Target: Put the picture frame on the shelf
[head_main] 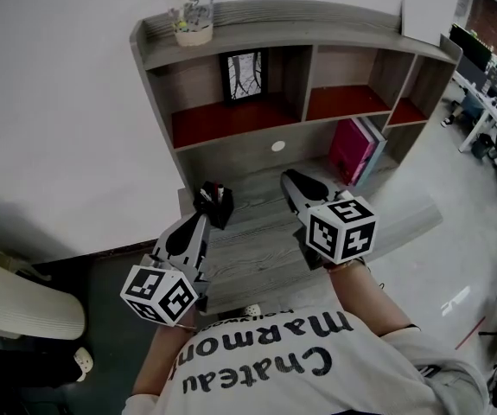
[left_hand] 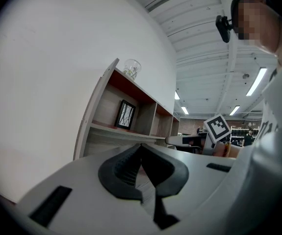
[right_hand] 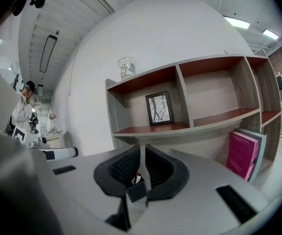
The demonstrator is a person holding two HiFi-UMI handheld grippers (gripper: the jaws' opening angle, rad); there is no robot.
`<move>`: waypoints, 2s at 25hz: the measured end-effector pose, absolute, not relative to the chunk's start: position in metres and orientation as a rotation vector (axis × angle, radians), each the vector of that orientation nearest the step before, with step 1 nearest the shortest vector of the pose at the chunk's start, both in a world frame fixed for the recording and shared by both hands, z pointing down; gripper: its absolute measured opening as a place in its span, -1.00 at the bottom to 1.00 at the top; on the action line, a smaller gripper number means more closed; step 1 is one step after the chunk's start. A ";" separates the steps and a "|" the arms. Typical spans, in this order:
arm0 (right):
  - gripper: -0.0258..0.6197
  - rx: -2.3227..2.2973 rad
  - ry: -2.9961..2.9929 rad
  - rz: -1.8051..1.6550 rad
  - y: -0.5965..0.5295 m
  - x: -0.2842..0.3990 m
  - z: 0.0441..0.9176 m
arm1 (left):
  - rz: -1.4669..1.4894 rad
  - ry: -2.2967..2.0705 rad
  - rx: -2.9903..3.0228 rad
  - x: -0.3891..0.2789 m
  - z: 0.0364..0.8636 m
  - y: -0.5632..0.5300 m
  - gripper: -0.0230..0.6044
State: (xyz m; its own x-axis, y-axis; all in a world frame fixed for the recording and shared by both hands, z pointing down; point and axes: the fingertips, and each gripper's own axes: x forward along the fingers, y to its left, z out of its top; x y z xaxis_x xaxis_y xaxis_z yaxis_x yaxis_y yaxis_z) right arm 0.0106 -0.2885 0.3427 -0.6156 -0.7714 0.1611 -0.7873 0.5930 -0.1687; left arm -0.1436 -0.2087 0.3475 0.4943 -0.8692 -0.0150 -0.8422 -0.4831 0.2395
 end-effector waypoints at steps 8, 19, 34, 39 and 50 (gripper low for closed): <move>-0.79 1.342 -2.748 0.356 -0.291 0.010 0.342 | -0.201 -1.500 2.535 -0.148 0.343 -0.208 -0.87; -0.79 1.330 -2.720 0.375 -0.299 0.011 0.347 | -0.205 -1.505 2.519 -0.149 0.344 -0.215 -0.87; -0.79 1.244 -2.699 0.332 -0.351 0.021 0.342 | -0.268 -1.591 2.450 -0.145 0.339 -0.261 -0.87; -0.79 1.213 -2.724 0.320 -0.366 0.028 0.333 | -0.264 -1.611 2.454 -0.131 0.333 -0.273 -0.87; -0.78 1.131 -2.764 0.338 -0.363 0.020 0.333 | -0.240 -1.644 2.433 -0.131 0.325 -0.269 -0.87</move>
State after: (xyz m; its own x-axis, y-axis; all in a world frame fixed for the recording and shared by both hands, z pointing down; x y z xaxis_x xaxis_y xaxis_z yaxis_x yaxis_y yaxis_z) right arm 0.0197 -0.3629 0.3330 -0.7089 -0.6736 0.2090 -0.7041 0.6930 -0.1548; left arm -0.1308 -0.2688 0.3248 0.3700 -0.9287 -0.0251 -0.8970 -0.3641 0.2507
